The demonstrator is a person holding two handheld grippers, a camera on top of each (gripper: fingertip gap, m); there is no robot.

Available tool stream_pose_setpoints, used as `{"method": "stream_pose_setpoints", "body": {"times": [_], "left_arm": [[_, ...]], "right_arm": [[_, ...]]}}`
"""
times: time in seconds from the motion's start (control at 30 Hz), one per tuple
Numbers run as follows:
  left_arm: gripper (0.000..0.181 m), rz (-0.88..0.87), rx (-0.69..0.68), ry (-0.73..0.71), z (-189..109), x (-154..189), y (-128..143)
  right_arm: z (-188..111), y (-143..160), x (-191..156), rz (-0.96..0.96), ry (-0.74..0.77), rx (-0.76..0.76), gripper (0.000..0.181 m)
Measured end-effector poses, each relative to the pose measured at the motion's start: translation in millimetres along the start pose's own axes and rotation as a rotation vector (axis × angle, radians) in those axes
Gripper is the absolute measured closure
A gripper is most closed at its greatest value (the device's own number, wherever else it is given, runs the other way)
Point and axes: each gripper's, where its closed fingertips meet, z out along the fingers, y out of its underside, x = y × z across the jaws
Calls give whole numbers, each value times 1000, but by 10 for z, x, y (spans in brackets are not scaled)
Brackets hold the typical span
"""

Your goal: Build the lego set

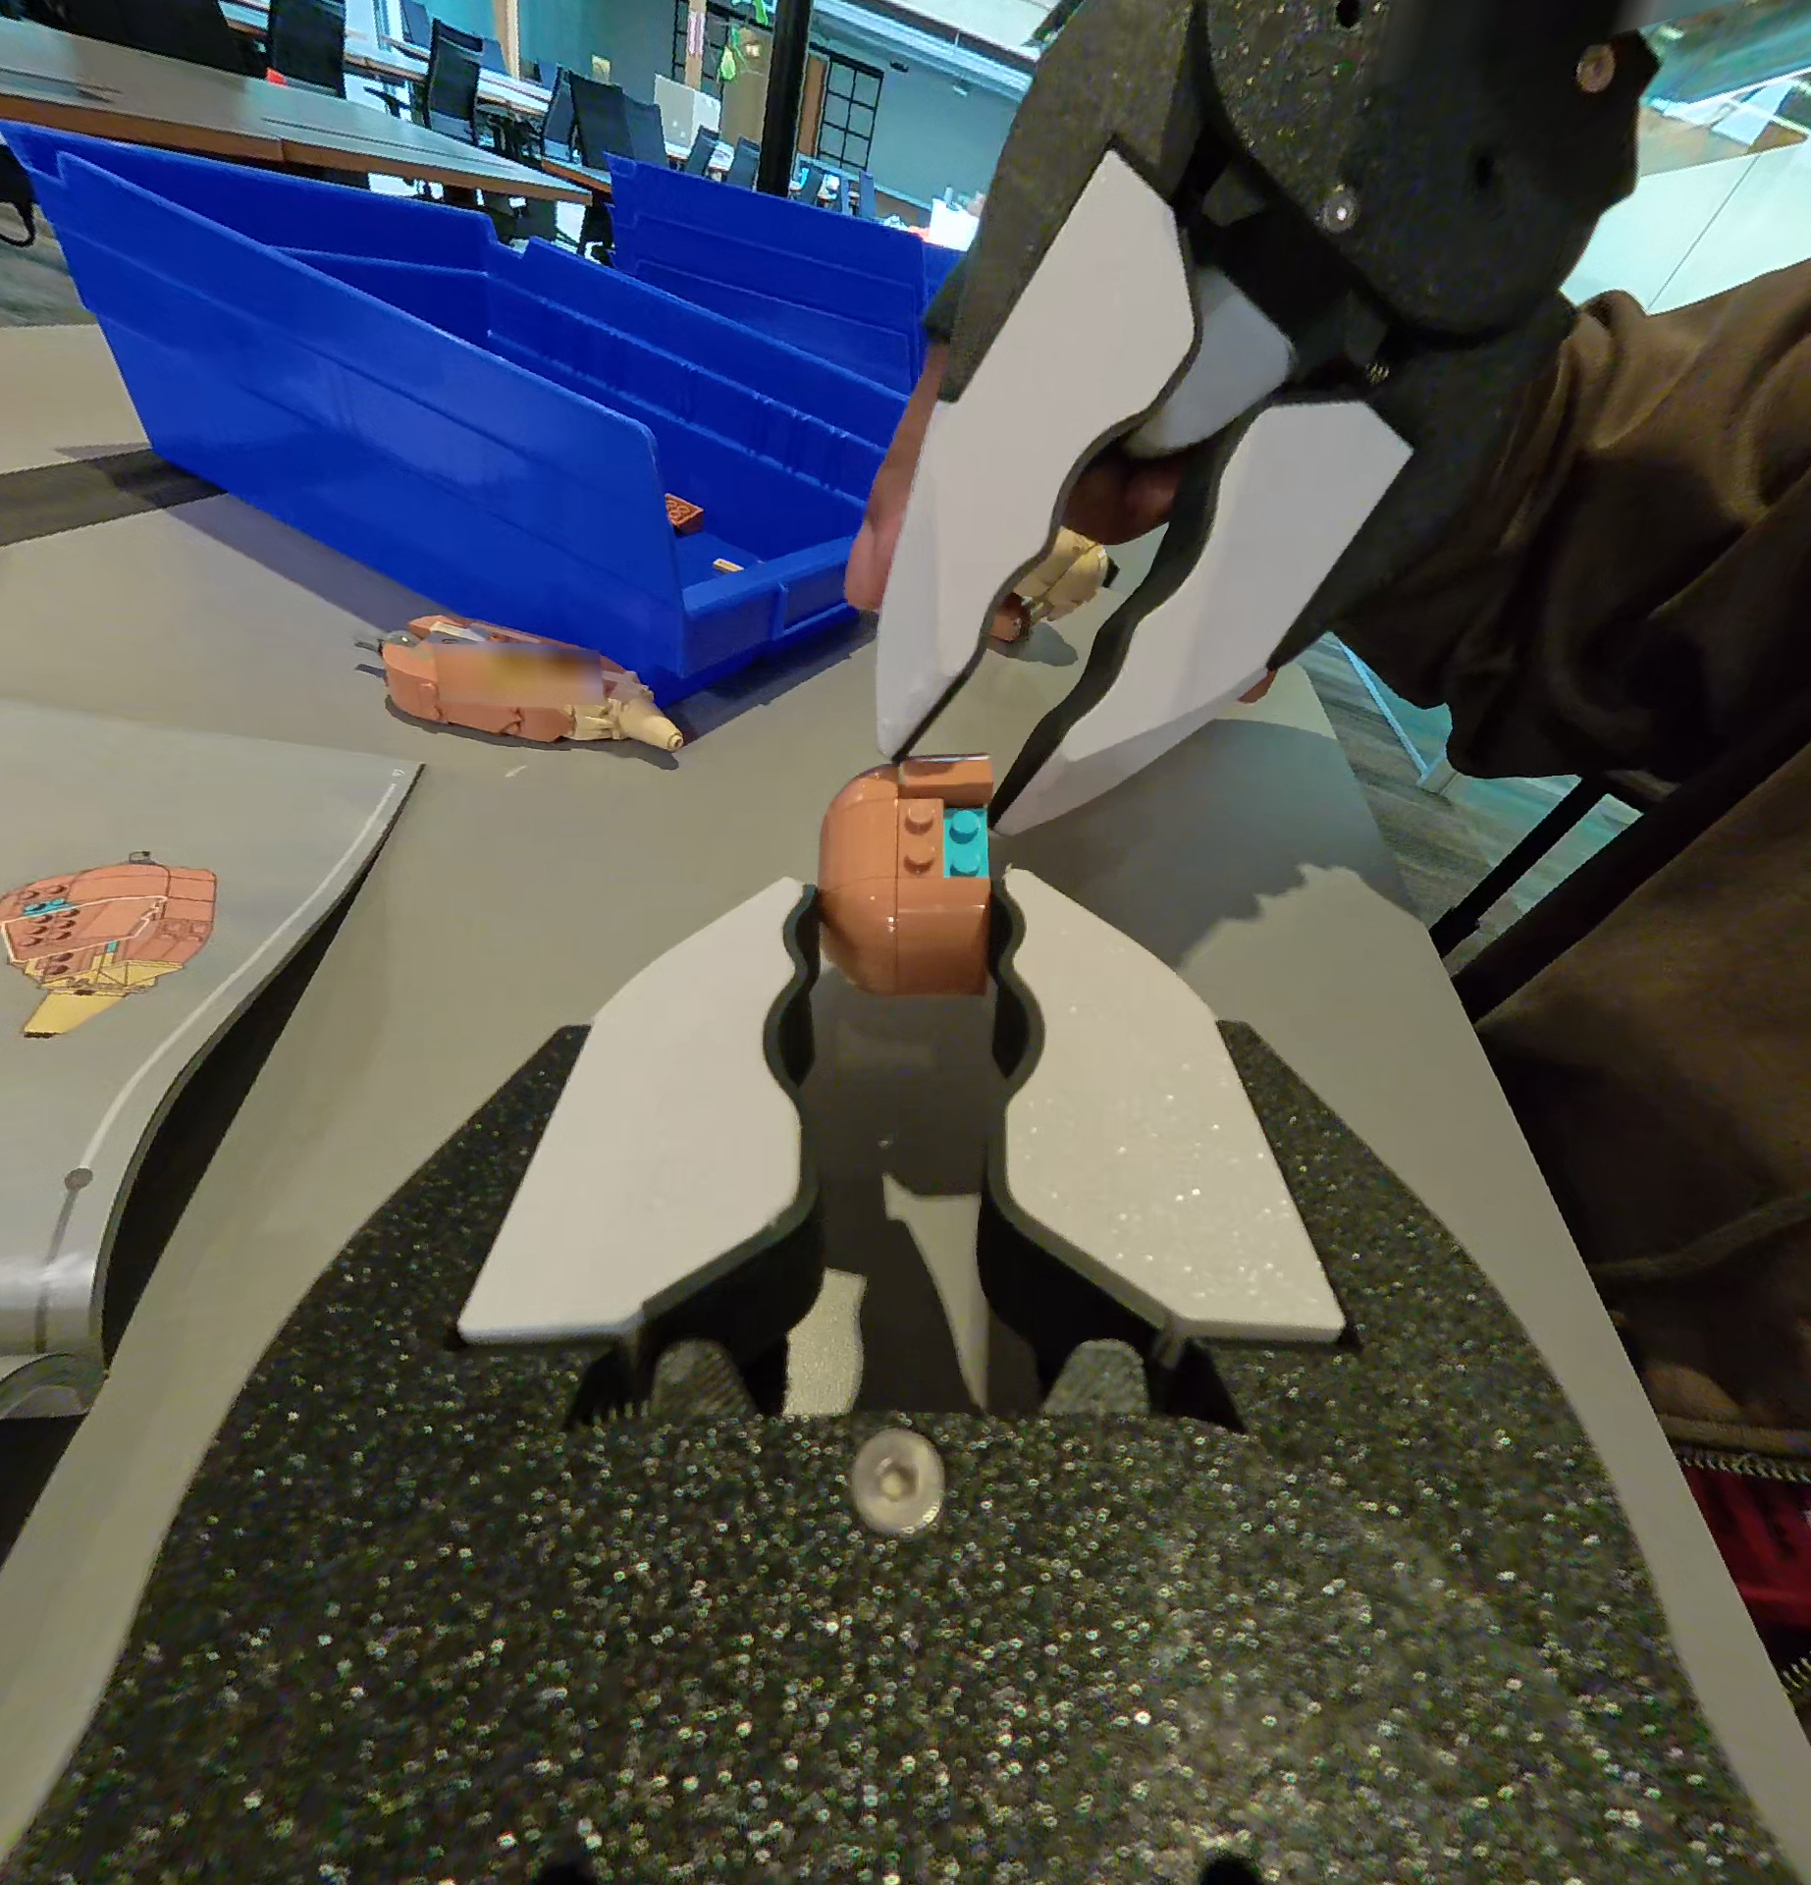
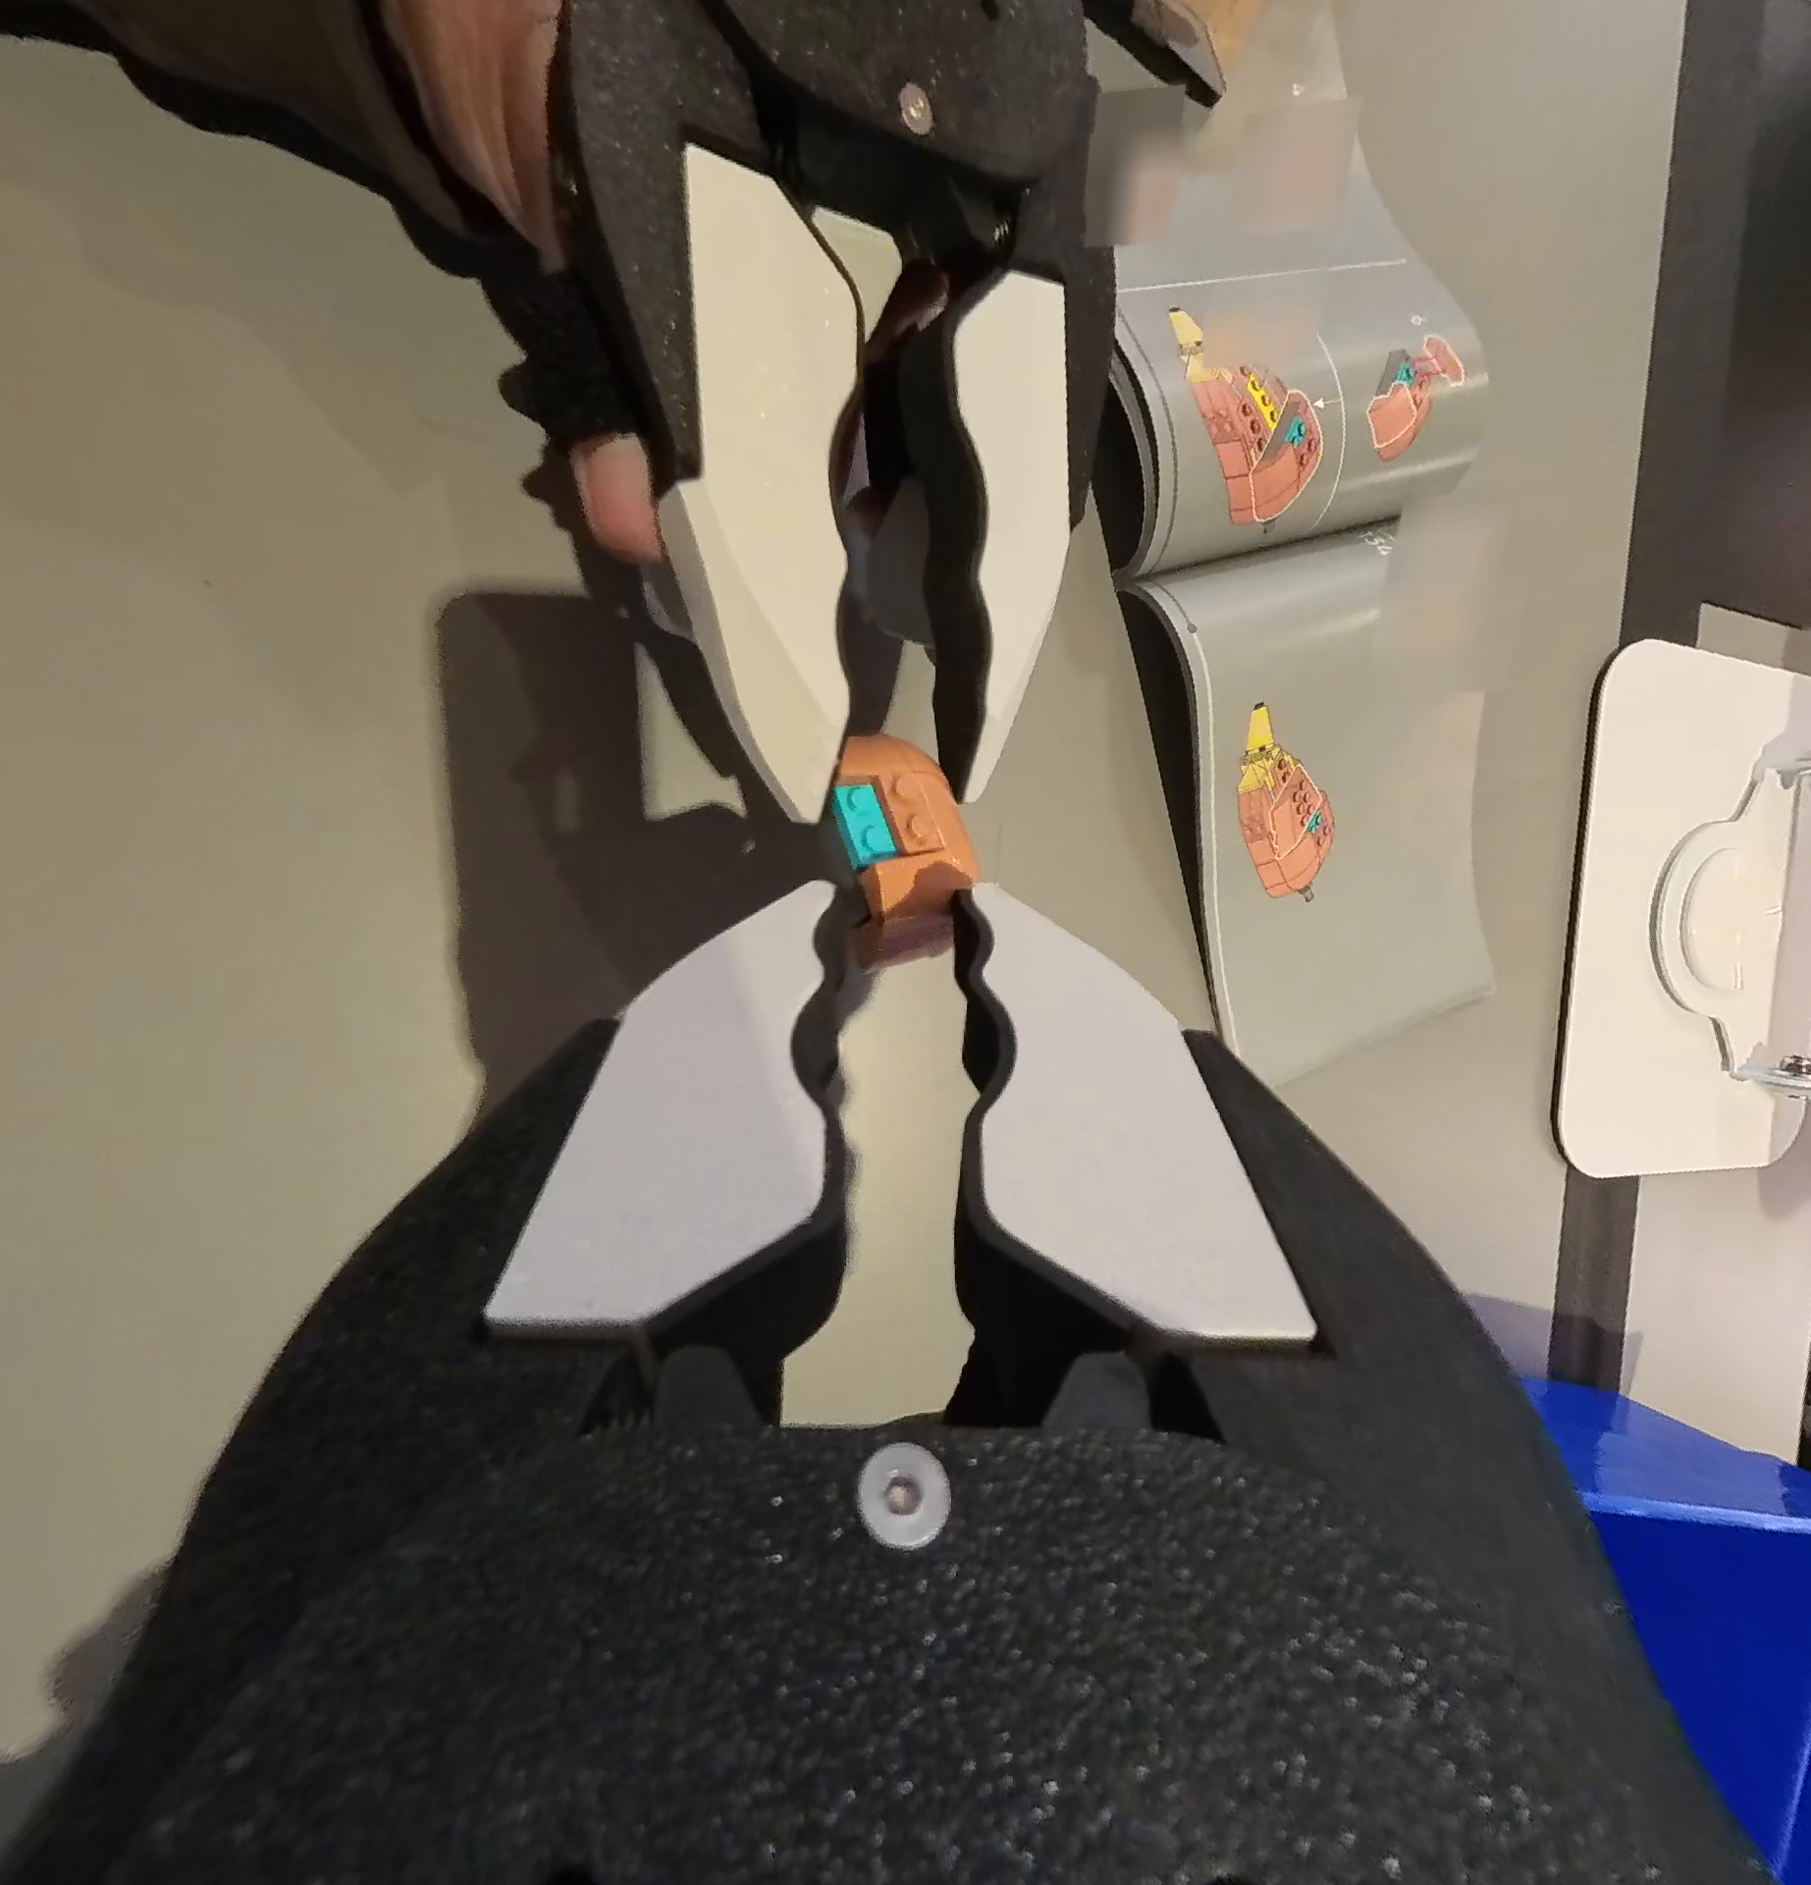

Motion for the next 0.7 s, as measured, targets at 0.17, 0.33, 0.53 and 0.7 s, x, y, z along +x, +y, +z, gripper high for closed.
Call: {"method": "stream_pose_setpoints", "body": {"times": [0.17, 0.33, 0.53, 0.7], "left_arm": [[150, -5, 4, -2, -3, -5, -5], [150, -22, 13, 4, -6, -6, -15], [150, -48, 28, 12, -13, -8, -32], [150, -68, 43, 23, -21, -3, -50]], "right_arm": [[3, 0, -4, 0, 3, -2, 160], [4, 0, -5, 5, 11, 3, 158], [-1, -14, 10, 3, 34, 12, 158], [-10, -30, 24, -1, 47, 15, 157]]}}
